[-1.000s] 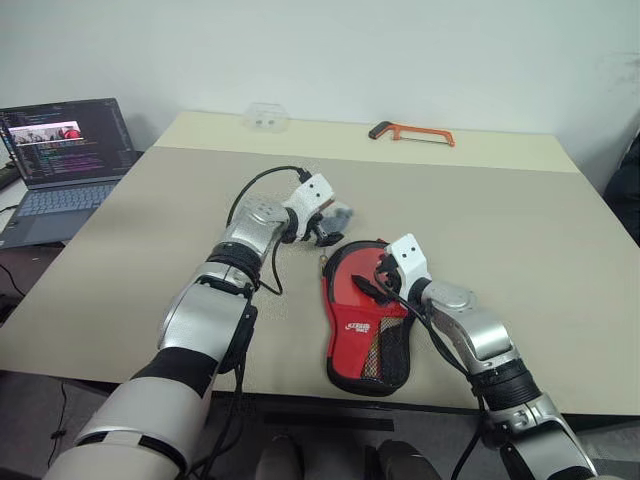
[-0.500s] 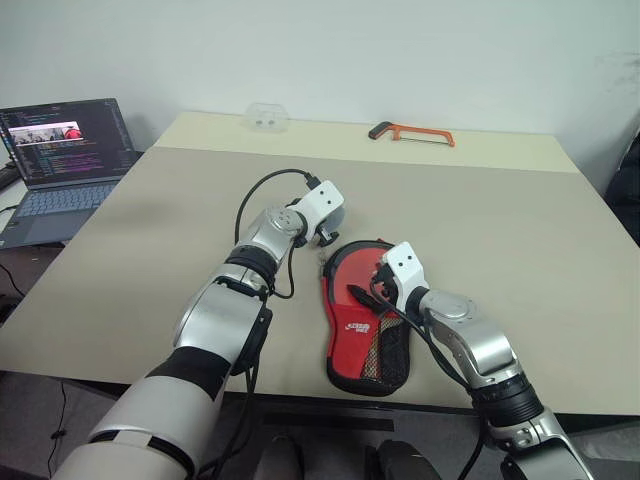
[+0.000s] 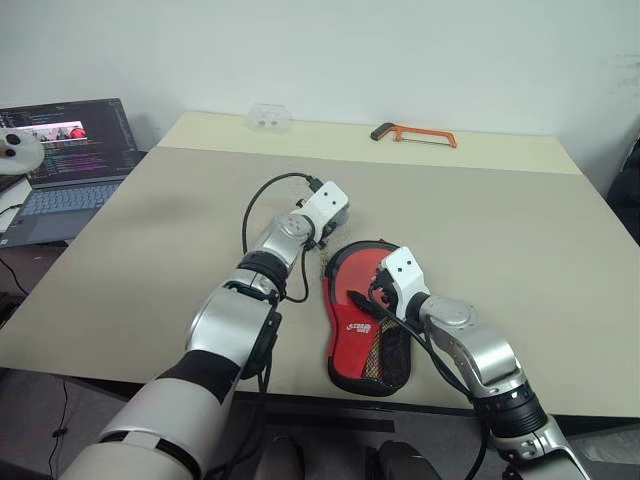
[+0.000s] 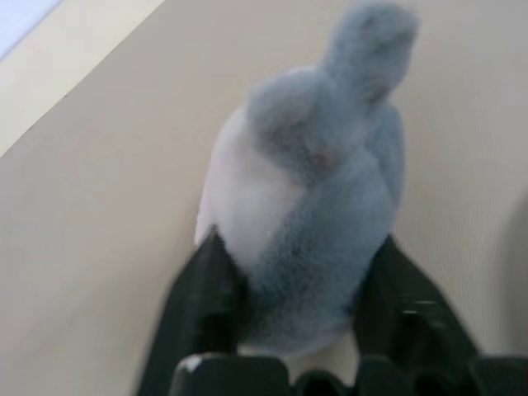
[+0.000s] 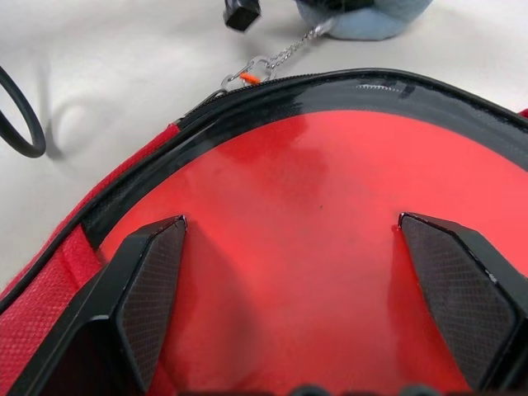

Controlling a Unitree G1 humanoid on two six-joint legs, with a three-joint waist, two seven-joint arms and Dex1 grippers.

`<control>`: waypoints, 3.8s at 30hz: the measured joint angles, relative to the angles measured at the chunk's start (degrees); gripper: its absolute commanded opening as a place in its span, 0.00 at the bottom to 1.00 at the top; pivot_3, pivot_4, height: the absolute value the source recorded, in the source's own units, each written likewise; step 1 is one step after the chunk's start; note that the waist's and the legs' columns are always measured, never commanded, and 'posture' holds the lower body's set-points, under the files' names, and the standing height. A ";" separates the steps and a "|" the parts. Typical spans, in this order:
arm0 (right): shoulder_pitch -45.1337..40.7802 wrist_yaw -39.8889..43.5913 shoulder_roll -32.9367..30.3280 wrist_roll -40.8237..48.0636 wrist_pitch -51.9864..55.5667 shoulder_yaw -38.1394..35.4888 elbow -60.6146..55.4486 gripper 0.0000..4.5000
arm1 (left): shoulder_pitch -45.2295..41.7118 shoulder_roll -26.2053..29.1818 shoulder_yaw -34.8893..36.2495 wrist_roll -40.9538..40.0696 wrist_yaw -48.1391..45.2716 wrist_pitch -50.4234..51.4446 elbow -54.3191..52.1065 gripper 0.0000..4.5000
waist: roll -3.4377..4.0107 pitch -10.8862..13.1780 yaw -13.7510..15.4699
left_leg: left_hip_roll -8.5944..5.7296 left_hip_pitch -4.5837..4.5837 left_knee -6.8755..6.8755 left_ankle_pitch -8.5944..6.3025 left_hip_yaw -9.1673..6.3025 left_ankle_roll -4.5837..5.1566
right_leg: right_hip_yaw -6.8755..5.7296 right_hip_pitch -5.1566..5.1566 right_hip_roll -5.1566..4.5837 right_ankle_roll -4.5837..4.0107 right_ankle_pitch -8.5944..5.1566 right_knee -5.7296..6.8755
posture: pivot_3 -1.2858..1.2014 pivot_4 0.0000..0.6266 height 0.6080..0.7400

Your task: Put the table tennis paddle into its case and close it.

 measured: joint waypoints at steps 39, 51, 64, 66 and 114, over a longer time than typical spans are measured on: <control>2.55 -1.33 -0.20 -1.20 6.01 3.02 -6.59 1.00 | -6.87 -17.36 -12.76 16.18 10.01 -13.32 4.18 0.03 | 0.10 -0.14 0.09 | -0.09 0.15 -0.04 -0.01 -0.01 0.00 | 0.02 0.19 -0.03 0.22 -0.14 -0.12 | 0.52 0.24 1.00; 0.09 0.98 -0.14 -1.22 3.02 4.17 -1.59 1.00 | -4.82 -15.24 -14.15 16.69 1.72 -13.17 3.85 0.59 | 0.39 -0.41 -0.63 | -0.08 0.80 -0.14 -0.02 0.06 0.00 | 0.11 0.71 -0.01 0.24 -0.18 -0.12 | 0.52 0.24 1.00; -4.38 4.62 0.01 -1.20 -1.28 5.26 5.38 1.00 | -7.53 -10.55 -12.88 14.32 -6.42 -17.01 3.30 1.00 | 0.39 -0.41 -1.59 | -0.07 0.82 -0.17 -0.02 0.10 0.00 | 0.14 0.70 0.00 0.25 -0.19 -0.11 | 0.52 0.24 1.00; -4.63 5.10 -0.08 -1.23 -1.84 5.35 6.05 1.00 | -8.45 -8.77 -12.86 14.13 -8.38 -19.14 2.21 1.00 | 0.39 -0.41 -1.60 | -0.06 0.82 -0.19 -0.02 0.10 0.00 | 0.14 0.70 0.00 0.25 -0.19 -0.12 | 0.52 0.24 1.00; -30.91 1.33 -11.13 5.36 -6.41 -18.01 33.52 1.00 | 37.64 0.68 -0.79 -21.45 -31.31 15.72 -56.68 1.00 | 0.51 -0.27 -1.58 | 0.02 0.72 -0.21 -0.03 0.15 0.04 | 0.19 0.59 -0.01 -0.13 -0.10 -0.12 | 0.52 0.24 1.00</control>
